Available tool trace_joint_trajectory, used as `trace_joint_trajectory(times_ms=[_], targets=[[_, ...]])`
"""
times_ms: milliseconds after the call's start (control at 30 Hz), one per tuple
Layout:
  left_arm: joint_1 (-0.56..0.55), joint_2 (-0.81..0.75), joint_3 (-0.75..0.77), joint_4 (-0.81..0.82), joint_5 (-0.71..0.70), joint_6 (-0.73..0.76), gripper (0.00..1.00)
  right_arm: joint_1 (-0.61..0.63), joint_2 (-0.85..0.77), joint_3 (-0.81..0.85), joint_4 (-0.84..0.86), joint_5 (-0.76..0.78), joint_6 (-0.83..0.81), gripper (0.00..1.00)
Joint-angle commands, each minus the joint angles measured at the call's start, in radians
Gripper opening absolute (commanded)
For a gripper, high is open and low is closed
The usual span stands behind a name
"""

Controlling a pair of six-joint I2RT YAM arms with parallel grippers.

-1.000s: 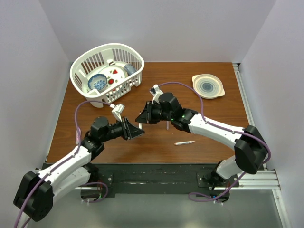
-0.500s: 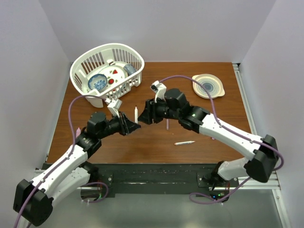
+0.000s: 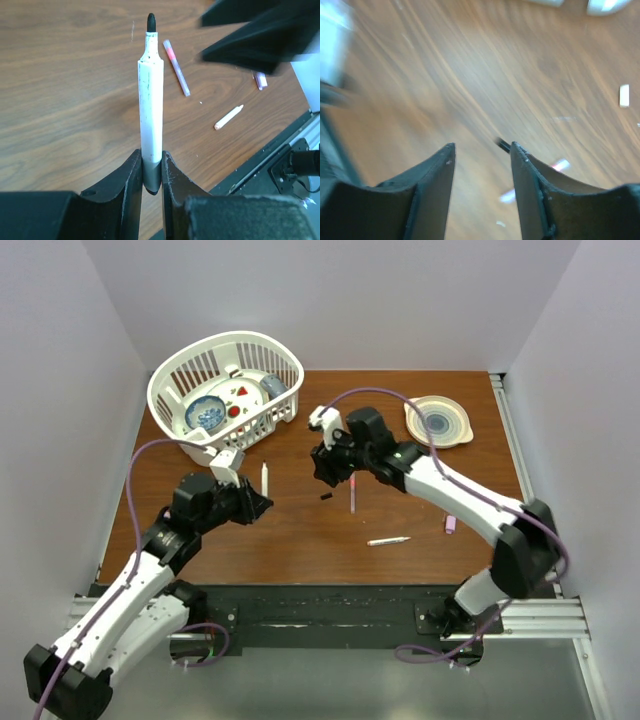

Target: Insert the pens into the pen caps

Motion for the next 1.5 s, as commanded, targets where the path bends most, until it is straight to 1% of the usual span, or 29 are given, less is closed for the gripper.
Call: trace_joint_trajectory(times_ms=[0, 33, 67, 100, 133, 200, 333, 433, 733, 967, 1033, 1067, 1100, 1267, 1333, 1467], targets=[[0.006, -0.063, 0.057, -0.030, -0.060, 0.065, 0.00, -0.023, 0.210, 0.174, -0.292, -0.011, -0.369, 0.56], [0.006, -0.085, 0.058, -0.031, -0.055, 0.080, 0.00, -0.023, 0.273, 0.206, -0.368, -0.017, -0.397, 0.58], [0.006, -0.099, 0.057, -0.028, -0.052, 0.083, 0.00, -0.024, 0.299, 0.249, -0.393, -0.026, -0.423, 0.59], [0.006, -0.126, 0.051, -0.019, -0.042, 0.085, 0.00, -0.026, 0.315, 0.259, -0.407, -0.032, -0.470, 0.60], [0.006, -0.138, 0.043, 0.001, -0.016, 0.085, 0.00, -0.026, 0.330, 0.260, -0.403, -0.028, -0.489, 0.62], [0.006, -0.168, 0.037, 0.006, -0.012, 0.083, 0.00, -0.024, 0.333, 0.246, -0.393, -0.029, -0.554, 0.62], [0.006, -0.211, 0.039, -0.010, -0.063, 0.077, 0.00, -0.027, 0.323, 0.197, -0.350, -0.089, -0.639, 0.61], [0.006, -0.238, 0.037, -0.011, -0.086, 0.074, 0.00, -0.026, 0.352, 0.199, -0.367, -0.120, -0.682, 0.59], [0.006, -0.283, 0.032, -0.007, -0.087, 0.069, 0.00, -0.026, 0.433, 0.190, -0.278, -0.092, -0.675, 0.49], [0.006, -0.287, 0.029, -0.010, -0.091, 0.066, 0.00, -0.021, 0.473, 0.188, -0.237, -0.100, -0.668, 0.47], [0.006, -0.289, 0.031, -0.010, -0.091, 0.065, 0.00, -0.020, 0.484, 0.182, -0.205, -0.077, -0.658, 0.45], [0.006, -0.290, 0.028, -0.007, -0.091, 0.065, 0.00, -0.020, 0.497, 0.180, -0.196, -0.041, -0.652, 0.42], [0.006, -0.292, 0.028, -0.008, -0.089, 0.065, 0.00, -0.018, 0.502, 0.180, -0.192, -0.031, -0.650, 0.40], [0.006, -0.287, 0.026, -0.007, -0.084, 0.065, 0.00, -0.017, 0.505, 0.136, -0.153, -0.023, -0.647, 0.39], [0.006, -0.287, 0.026, -0.007, -0.084, 0.066, 0.00, -0.011, 0.507, 0.141, -0.154, -0.013, -0.632, 0.34], [0.006, -0.304, 0.025, -0.007, -0.100, 0.059, 0.00, 0.035, 0.491, 0.125, -0.149, 0.073, -0.618, 0.30]])
